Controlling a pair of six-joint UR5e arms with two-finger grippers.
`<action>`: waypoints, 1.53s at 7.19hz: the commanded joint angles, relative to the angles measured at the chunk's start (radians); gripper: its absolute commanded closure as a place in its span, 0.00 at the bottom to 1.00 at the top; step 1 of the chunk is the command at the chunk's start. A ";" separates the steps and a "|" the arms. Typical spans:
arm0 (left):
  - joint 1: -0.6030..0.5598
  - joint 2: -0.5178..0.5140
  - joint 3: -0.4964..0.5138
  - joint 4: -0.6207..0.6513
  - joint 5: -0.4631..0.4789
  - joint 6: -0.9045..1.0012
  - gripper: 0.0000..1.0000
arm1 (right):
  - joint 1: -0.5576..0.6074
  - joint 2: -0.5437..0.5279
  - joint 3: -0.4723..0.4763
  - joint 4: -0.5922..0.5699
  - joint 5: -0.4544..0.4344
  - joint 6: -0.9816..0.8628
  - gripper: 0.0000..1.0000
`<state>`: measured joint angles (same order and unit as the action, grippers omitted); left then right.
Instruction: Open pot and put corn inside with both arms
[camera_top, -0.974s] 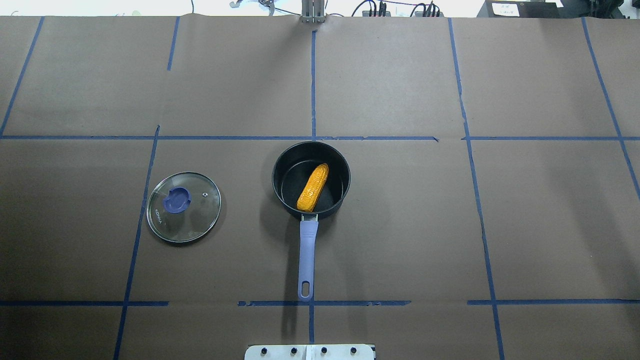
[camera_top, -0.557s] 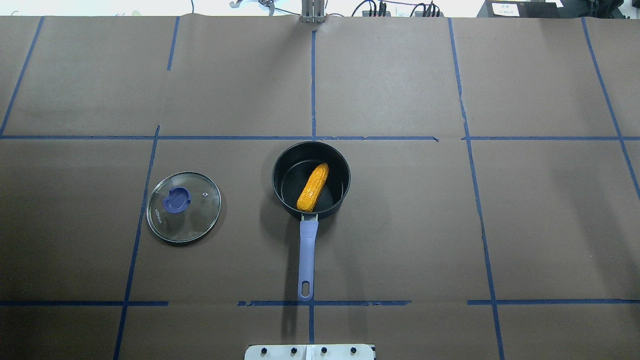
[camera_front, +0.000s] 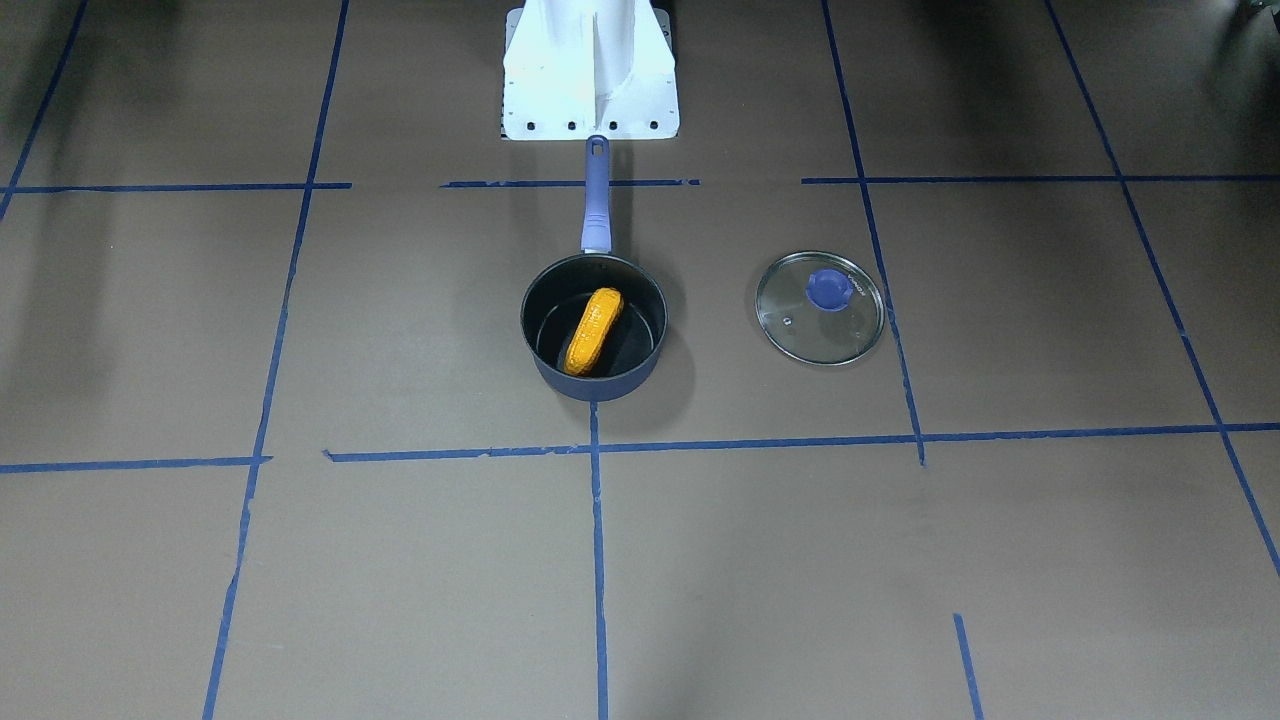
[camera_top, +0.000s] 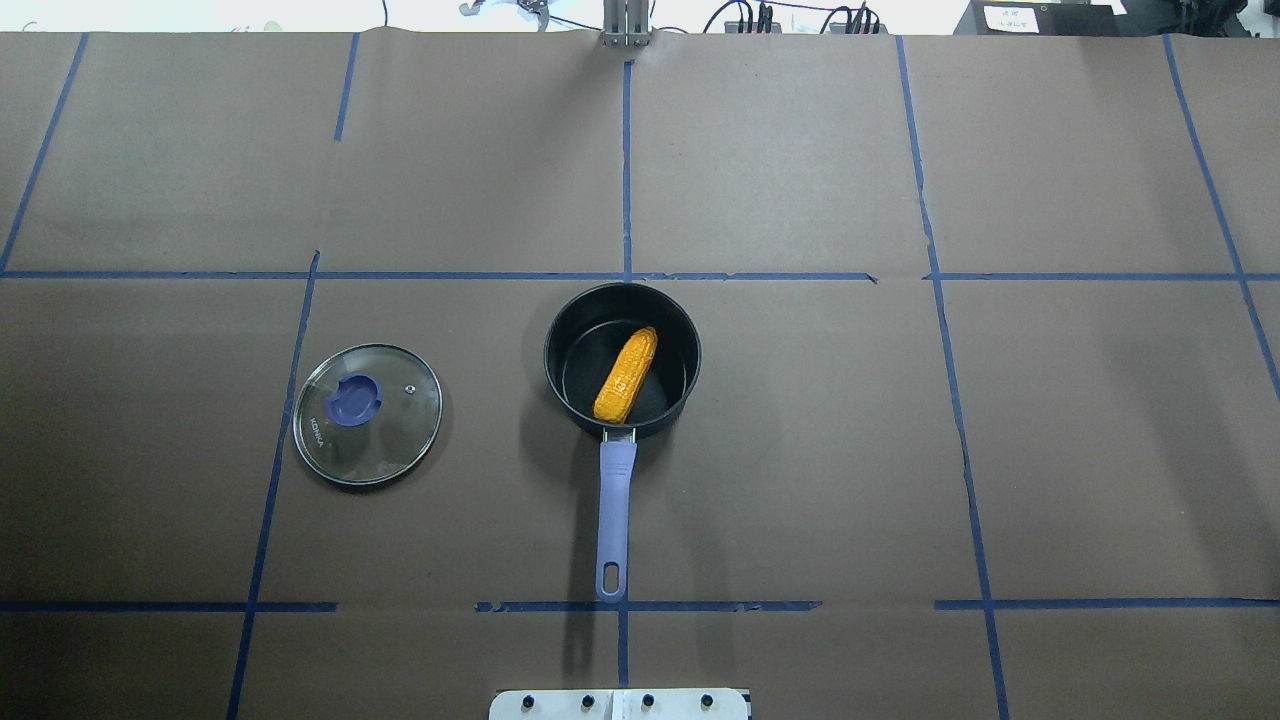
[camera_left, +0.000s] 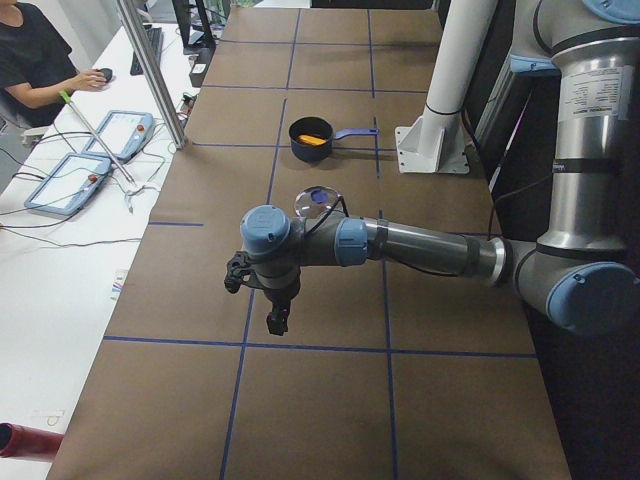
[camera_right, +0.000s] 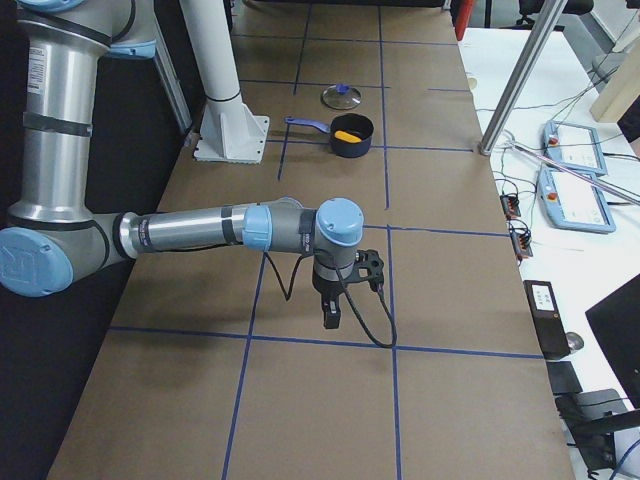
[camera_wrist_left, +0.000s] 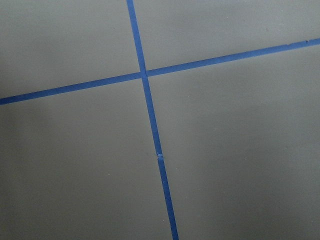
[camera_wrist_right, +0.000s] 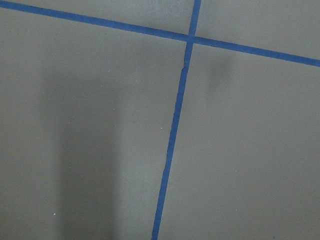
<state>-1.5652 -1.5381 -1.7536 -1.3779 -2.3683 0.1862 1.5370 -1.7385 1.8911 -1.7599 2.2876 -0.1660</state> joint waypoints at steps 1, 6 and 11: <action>0.004 -0.001 0.043 -0.044 0.000 -0.002 0.00 | 0.000 0.008 0.014 0.000 0.004 -0.003 0.00; 0.004 -0.002 0.051 -0.052 0.001 -0.004 0.00 | -0.003 0.022 -0.009 -0.001 0.027 -0.041 0.00; 0.004 -0.002 0.040 -0.046 0.003 -0.005 0.00 | -0.006 0.022 -0.027 0.000 0.024 -0.067 0.00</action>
<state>-1.5616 -1.5405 -1.7087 -1.4253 -2.3656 0.1816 1.5318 -1.7165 1.8673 -1.7595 2.3134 -0.2219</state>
